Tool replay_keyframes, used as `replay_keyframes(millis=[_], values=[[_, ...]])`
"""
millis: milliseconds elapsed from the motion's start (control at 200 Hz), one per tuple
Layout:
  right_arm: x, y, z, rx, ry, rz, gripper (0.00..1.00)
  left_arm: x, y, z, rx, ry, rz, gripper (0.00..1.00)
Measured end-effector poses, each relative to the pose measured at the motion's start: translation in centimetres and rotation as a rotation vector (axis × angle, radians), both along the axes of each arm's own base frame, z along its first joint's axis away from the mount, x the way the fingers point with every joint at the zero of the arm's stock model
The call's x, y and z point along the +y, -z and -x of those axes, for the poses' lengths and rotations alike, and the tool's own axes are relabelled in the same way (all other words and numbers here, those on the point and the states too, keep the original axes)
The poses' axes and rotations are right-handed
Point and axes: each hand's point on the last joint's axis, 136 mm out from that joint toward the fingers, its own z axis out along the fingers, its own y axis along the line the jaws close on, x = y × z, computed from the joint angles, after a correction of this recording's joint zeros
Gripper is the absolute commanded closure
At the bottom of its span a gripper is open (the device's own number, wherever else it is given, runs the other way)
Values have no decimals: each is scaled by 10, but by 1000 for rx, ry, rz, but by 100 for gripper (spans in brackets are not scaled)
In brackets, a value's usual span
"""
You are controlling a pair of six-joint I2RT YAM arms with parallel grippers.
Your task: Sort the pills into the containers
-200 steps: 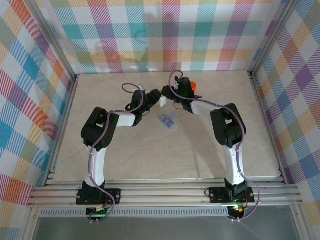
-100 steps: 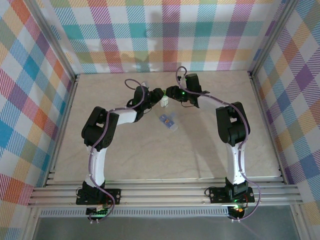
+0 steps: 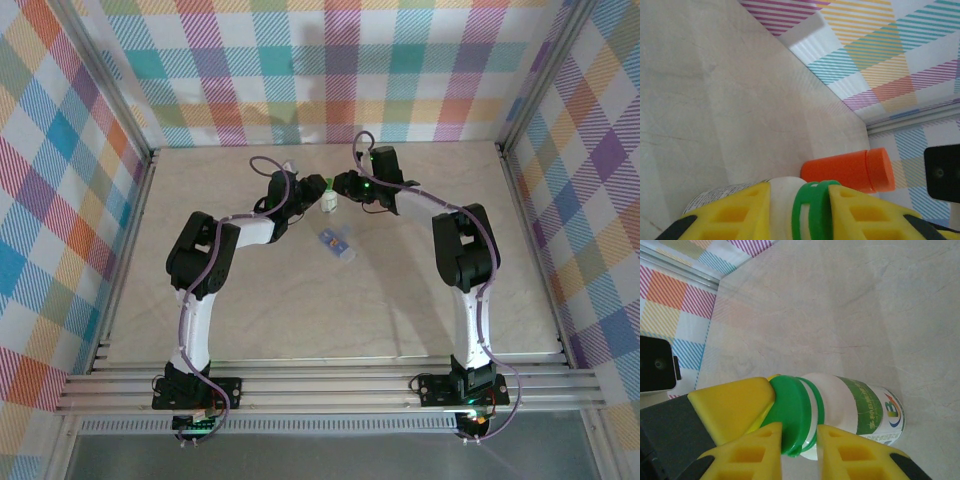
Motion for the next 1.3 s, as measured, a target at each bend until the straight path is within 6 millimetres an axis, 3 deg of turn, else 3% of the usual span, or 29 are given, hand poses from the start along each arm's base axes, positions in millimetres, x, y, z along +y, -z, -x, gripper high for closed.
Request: replay_keyframes(millis=[415, 685, 920, 1020, 1105, 1235, 1300], values=[[-6, -3, -1, 52, 49, -20, 68, -5, -7, -6, 41, 28, -61, 66], [-16, -9, 0, 105, 53, 28, 62, 6, -14, -13, 140, 30, -150, 60], [-24, -31, 11, 86, 35, 68, 62, 19, -14, -9, 205, 35, -215, 53], [-29, -45, 19, 53, 25, 87, 60, 23, -19, -1, 217, 40, -230, 53], [-35, -46, 29, 34, 8, 121, 58, 31, -29, 17, 218, 50, -254, 53], [-44, -23, 45, 47, -24, 195, 57, 45, -46, 52, 193, 79, -298, 54], [-48, -6, 55, 77, -45, 226, 57, 51, -43, 70, 192, 104, -318, 55]])
